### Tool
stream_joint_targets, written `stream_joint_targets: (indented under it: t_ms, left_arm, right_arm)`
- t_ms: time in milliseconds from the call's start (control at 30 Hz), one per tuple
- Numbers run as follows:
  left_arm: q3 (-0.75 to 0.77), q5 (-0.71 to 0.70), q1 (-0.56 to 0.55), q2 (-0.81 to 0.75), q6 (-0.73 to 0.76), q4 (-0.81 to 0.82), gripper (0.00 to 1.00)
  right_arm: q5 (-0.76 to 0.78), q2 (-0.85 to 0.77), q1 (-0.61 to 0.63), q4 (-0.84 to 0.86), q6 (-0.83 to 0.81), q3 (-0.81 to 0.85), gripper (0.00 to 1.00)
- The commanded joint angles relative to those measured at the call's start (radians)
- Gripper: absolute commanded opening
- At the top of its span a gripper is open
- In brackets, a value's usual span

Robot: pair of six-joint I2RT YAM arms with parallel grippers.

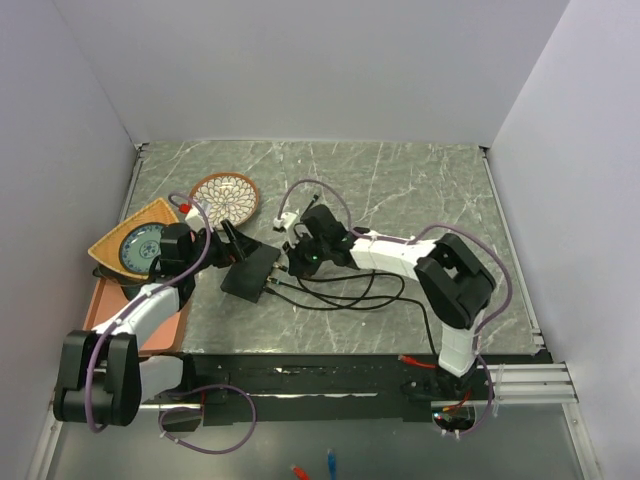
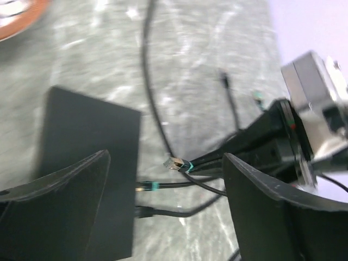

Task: Insert the plug into the switch port

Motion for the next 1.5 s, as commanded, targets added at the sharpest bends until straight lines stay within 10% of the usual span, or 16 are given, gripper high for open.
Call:
stream_joint_targets:
  t_ms: [0,367,767,1000,1133,1467]
  left_arm:
    - [-0.026,0.164,0.002,-0.026,-0.029,0.172,0.86]
    - [-0.071,0.349,-0.019,0.046,-0.175,0.45,0.65]
    - [-0.015,0.293,-0.144,0.066,-0.1,0.343,0.54]
    - [-0.015,0.26,-0.157,0.058,-0.139,0.369,0.01]
    - [-0.02,0.204,-0.161,0.031,-0.176,0.35,0.01]
    - [0.029,0.082,-0.168,-0.008,-0.274,0.15,0.01]
  right_arm:
    - [-0.109,-0.131,-0.026,0.058,0.031,-0.031,0.0]
    - [-0.232,-0.249,-0.054,0.094,0.065,-0.094,0.0]
    - [-0.256,-0.289,-0.06,0.14,0.102,-0.11,0.0]
    - [-0.269,-0.301,-0.061,0.114,0.102,-0.098,0.0]
    - [-0.198,-0.341,-0.057,0.117,0.11,-0.12,0.01]
    - [0.142,-0.481,-0.005,0.173,0.099,-0.207,0.82]
